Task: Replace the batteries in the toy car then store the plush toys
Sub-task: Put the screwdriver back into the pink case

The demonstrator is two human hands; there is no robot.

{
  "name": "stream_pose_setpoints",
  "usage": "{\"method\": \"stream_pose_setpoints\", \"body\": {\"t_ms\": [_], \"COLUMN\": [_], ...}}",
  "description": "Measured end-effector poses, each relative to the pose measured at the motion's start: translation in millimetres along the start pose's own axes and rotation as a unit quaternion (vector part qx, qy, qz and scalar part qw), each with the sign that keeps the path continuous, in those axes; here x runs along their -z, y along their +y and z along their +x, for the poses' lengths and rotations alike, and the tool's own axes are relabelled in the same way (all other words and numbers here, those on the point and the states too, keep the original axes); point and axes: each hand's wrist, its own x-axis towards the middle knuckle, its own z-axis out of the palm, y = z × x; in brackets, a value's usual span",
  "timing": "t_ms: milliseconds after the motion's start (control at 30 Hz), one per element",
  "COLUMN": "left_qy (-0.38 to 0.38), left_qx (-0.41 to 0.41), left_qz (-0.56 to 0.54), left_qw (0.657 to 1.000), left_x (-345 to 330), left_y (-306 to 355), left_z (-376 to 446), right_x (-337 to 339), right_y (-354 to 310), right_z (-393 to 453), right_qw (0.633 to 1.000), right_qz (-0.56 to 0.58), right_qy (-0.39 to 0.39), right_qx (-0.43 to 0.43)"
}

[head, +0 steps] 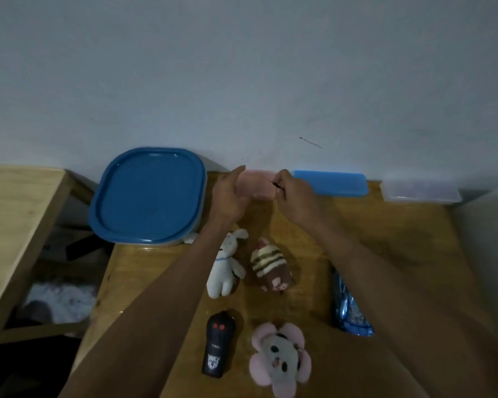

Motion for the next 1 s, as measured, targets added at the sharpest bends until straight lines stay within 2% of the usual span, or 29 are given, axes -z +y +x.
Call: {"method": "stream_pose_setpoints", "body": {"t_ms": [167,367,733,800,900,1000], "left_qy": [-0.019,0.010,0.055,0.045,0.047,0.060], "left_qx": [-0.027,-0.037,-0.130,-0.126,-0.137,-0.161], "left_qz": [0.014,0.010,0.050,0.040,0.053,0.076], "left_qw": [0.999,0.999,0.989,0.990,0.988,0.982], "left_x": [-8,-16,-21,-19,-16,-16], "left_y": [-22,-28,-41,-39,-40,-38], "left_z": [15,23,30,28,24,18], "right_x": [-24,-44,-43,-36,-26,-20], "right_y": [2,8,14,9,-4,-16], "right_z": [10,18,21,26,39,49], "right_qw": [0.998,0.998,0.991,0.989,0.983,0.979], "right_qz": [-0.048,-0.043,-0.023,-0.011,0.038,0.055], "right_qy": [0.004,0.009,0.110,0.136,0.181,0.177], "right_qx": [0.029,0.040,0.078,0.065,-0.011,-0.082]}}
